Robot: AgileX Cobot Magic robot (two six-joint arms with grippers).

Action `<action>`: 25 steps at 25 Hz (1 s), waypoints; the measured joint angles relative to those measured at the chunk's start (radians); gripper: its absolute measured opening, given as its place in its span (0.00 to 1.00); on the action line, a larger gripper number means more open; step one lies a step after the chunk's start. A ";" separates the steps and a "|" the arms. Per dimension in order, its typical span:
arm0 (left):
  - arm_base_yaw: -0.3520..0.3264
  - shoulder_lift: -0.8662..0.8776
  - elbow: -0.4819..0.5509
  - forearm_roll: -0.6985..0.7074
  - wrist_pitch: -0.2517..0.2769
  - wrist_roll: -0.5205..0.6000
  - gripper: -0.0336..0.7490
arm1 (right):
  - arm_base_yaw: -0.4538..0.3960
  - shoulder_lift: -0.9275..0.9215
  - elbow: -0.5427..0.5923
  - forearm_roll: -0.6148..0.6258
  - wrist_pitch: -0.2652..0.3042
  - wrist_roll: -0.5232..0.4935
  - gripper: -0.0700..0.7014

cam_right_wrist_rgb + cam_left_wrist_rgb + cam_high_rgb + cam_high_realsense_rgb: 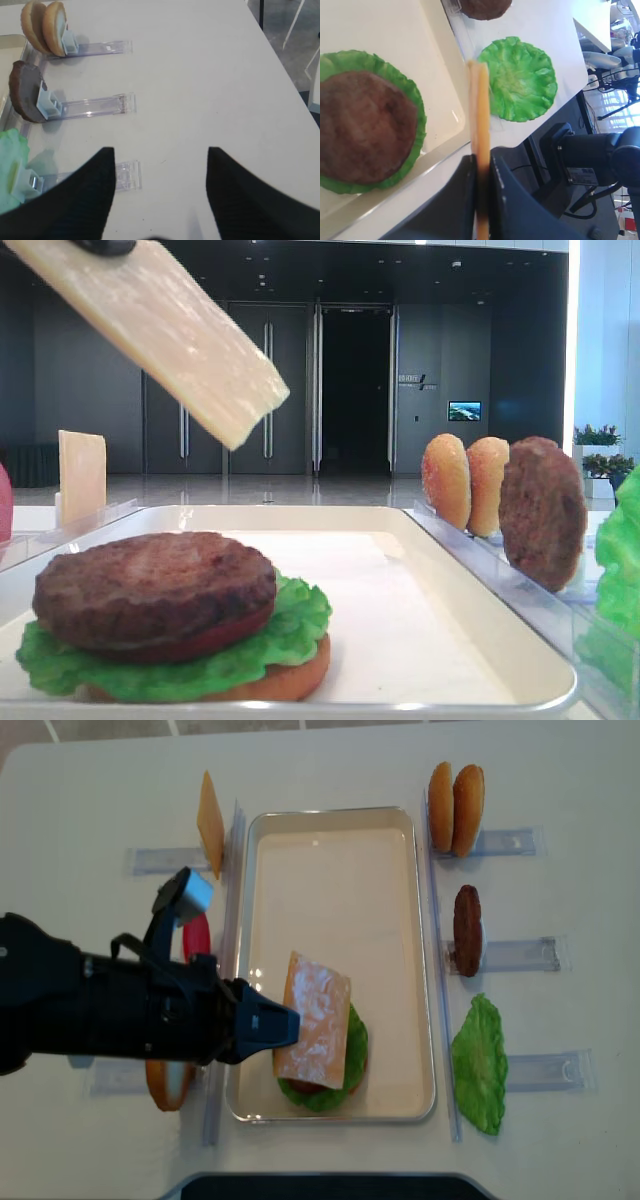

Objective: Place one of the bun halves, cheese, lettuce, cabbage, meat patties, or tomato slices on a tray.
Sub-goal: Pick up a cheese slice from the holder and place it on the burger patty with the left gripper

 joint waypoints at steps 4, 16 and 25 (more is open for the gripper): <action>0.000 0.058 0.005 -0.011 -0.004 0.004 0.08 | 0.000 0.000 0.000 0.000 0.000 0.000 0.63; 0.000 0.171 0.006 -0.021 -0.024 0.088 0.08 | 0.000 0.000 0.000 0.000 0.000 0.000 0.63; 0.000 0.182 0.006 -0.022 -0.029 0.108 0.08 | 0.000 0.000 0.000 0.000 0.000 0.000 0.63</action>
